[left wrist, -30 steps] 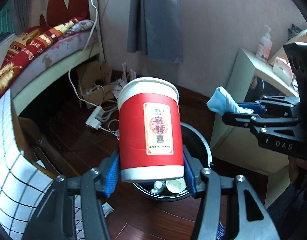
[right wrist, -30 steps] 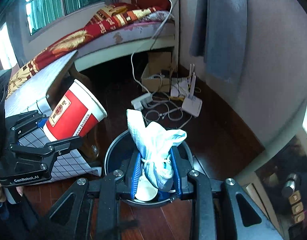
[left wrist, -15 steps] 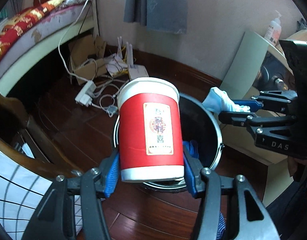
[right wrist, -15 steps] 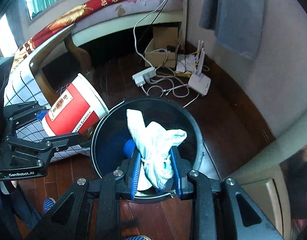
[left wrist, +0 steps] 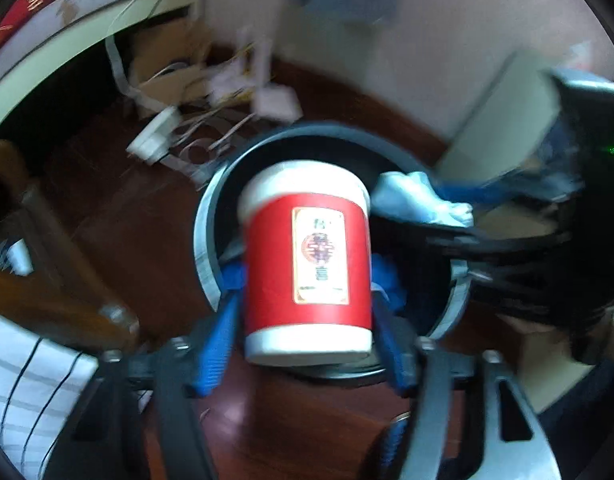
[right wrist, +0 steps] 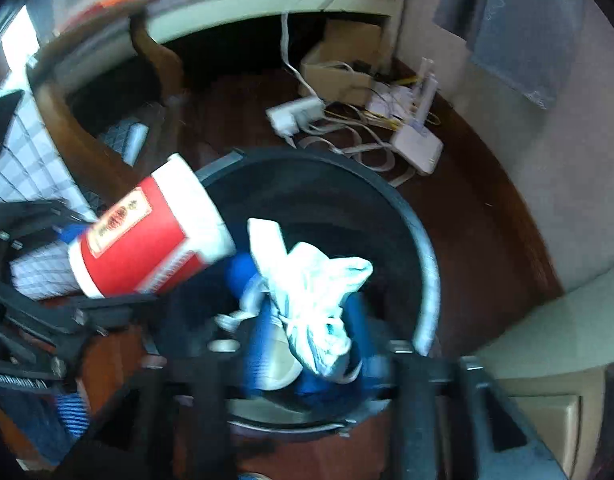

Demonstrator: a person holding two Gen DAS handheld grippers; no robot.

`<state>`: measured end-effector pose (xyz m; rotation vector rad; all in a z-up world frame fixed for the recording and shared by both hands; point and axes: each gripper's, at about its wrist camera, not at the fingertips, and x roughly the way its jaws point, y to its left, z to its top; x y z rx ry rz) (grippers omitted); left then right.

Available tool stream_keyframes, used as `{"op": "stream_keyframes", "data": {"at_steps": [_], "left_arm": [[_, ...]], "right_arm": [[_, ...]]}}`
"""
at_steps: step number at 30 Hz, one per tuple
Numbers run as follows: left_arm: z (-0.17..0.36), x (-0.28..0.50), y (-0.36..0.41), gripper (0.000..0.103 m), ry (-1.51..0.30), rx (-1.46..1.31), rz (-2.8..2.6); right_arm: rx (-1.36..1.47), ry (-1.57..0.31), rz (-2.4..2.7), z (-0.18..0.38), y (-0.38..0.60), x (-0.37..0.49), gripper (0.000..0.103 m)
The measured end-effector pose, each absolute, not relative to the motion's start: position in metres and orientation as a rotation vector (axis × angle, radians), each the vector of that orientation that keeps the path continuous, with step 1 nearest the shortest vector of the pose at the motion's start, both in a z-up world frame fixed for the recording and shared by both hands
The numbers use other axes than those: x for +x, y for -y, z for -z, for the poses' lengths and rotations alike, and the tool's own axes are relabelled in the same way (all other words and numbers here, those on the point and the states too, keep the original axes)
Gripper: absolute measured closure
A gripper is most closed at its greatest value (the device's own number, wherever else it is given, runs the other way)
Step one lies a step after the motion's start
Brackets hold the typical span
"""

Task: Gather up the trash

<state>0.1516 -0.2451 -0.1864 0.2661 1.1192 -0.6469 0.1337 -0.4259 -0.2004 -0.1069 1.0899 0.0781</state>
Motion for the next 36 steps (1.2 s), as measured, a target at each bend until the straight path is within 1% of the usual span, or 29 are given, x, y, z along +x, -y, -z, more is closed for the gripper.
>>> {"op": "stream_keyframes", "data": {"at_steps": [1,3,4,6,7,20,36], "left_arm": [[0.186,0.152,0.238,0.013,-1.115,0.264,0.616],[0.181,0.151,0.224,0.0,-1.101,0.27,0.546],[0.178,0.15,0.217,0.0,-1.081,0.275,0.522],[0.173,0.146,0.207,0.0,-1.055,0.29,0.484],[0.17,0.144,0.202,0.0,-1.041,0.294,0.461],[0.142,0.128,0.172,0.0,-0.952,0.262,0.354],[0.062,0.08,0.13,0.0,-0.814,0.192,0.324]], "right_arm": [[-0.112,-1.091,-0.044,0.202,0.431,0.131,0.027],[-0.084,-1.087,-0.021,0.2,0.438,0.127,0.027],[-0.073,-1.084,-0.007,0.199,0.442,0.126,0.024],[-0.045,-1.082,0.004,0.196,0.445,0.123,0.01],[-0.038,-1.083,0.014,0.196,0.446,0.123,0.0],[-0.015,-0.983,0.043,0.155,0.416,0.109,0.0],[-0.018,-0.841,0.011,0.066,0.352,0.058,0.0]]}}
